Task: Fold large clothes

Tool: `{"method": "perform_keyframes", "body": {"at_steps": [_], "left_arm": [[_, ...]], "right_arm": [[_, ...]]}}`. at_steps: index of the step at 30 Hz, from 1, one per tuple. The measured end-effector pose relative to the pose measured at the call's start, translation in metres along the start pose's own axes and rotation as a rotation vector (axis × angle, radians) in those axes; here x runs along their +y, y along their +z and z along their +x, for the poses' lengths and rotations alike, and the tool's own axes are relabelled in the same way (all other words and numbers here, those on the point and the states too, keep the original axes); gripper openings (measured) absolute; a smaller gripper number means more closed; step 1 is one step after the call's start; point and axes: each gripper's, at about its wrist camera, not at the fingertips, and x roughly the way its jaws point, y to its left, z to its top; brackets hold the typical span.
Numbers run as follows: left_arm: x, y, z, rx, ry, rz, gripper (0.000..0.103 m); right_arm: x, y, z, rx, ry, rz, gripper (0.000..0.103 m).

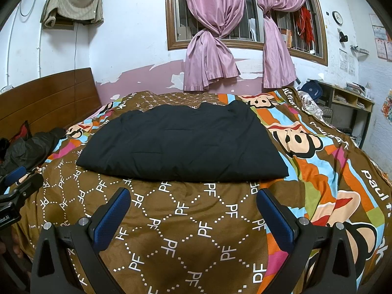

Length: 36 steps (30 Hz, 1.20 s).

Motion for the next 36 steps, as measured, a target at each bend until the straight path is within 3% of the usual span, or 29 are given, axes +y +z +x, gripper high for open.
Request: {"method": "perform_keyframes", "body": {"at_steps": [36], "left_arm": [[-0.001,0.0024,-0.001,0.002,-0.003,0.004,0.101]], "right_arm": [[-0.0023,-0.0014,-0.0012,0.003,-0.002,0.0,0.103]]}}
